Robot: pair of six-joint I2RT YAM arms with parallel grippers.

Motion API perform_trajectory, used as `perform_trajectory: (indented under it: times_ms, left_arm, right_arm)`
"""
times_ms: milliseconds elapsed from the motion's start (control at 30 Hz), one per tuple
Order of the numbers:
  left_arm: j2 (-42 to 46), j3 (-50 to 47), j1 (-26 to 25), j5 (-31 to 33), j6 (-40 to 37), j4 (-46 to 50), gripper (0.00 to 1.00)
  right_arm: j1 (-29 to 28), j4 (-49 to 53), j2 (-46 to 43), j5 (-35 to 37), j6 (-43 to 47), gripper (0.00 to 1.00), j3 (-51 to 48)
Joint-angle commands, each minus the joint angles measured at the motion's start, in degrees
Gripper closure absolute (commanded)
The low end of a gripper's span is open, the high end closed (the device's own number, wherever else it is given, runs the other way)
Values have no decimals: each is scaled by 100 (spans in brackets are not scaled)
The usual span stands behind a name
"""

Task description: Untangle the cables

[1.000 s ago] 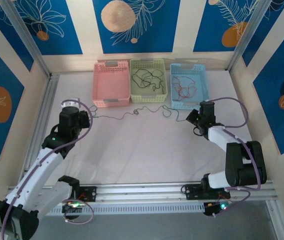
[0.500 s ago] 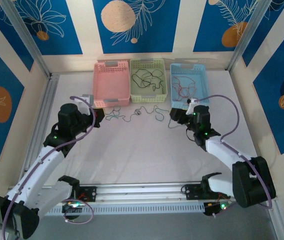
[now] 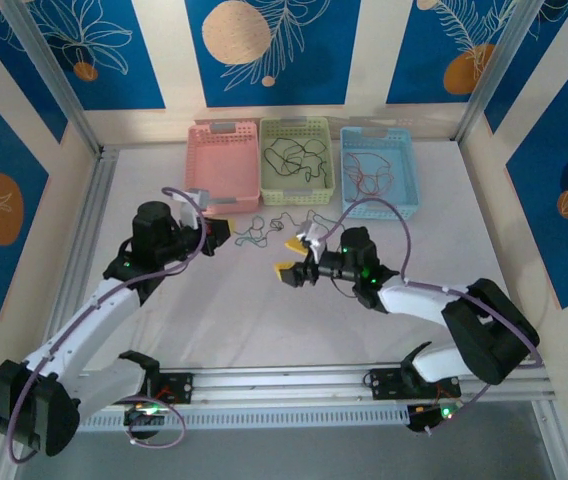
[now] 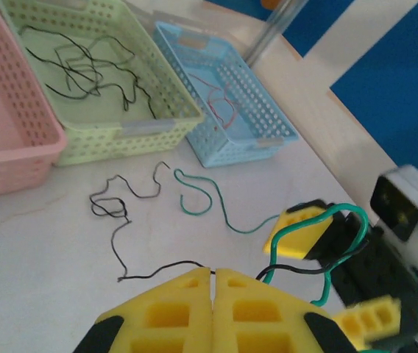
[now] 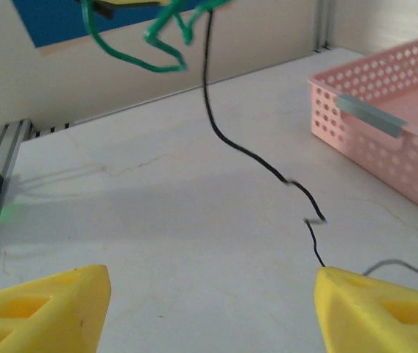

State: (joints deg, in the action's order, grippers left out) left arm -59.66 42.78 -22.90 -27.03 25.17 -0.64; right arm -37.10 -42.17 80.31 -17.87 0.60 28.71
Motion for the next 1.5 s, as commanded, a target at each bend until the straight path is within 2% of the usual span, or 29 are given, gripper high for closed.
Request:
perform_trajectory:
  times_ms: [0, 233, 300, 367, 467, 733, 800, 867, 967, 1033, 1100, 1267, 1467]
  left_arm:
    - [-52, 186, -228, -264, -94, 106, 100]
    - [-128, 116, -495, -576, 54, -124, 100]
    - [-118, 108, -523, -647, 97, -193, 100]
    - [-107, 107, -523, -706, 126, -234, 100]
    - [-125, 116, -532, -806, 129, -218, 100]
    - [-143, 63, -570, -946, 234, -329, 100]
    - [-135, 67, -582, -935, 225, -312, 100]
    - [-108, 71, -573, -847, 198, -253, 100]
    - [-75, 89, -576, -696, 199, -219, 100]
    - [23, 105, -575, -289, 200, -156, 100]
    - [193, 169, -576, 450, 160, 106, 100]
    - [991, 196, -539, 2845, 34, 889, 100]
    - [2027, -295, -379, 4097, 111, 1178, 100]
  right_arm:
    - [-174, -545, 156, 22, 939, 26, 86]
    - [-342, -542, 316, 159, 1249, 27, 136]
    - [-334, -435, 311, 83, 1266, 32, 176]
    - [-321, -380, 306, 17, 1263, 43, 211]
    - [-291, -384, 251, 100, 1236, 49, 202]
    - [-253, -593, 237, 168, 1162, 45, 124]
    - [-250, -555, 213, 114, 1162, 51, 132]
    - [-214, -481, 194, 32, 1140, 65, 151]
    - [-145, -391, 128, -68, 1085, 99, 156]
    - [-86, -378, 49, 2, 1030, 100, 103]
    - [77, -407, -106, 135, 839, 100, 9]
    - [689, -355, -465, 1140, 52, 100, -224]
    - [1362, -379, -713, 1582, -839, 100, -454]
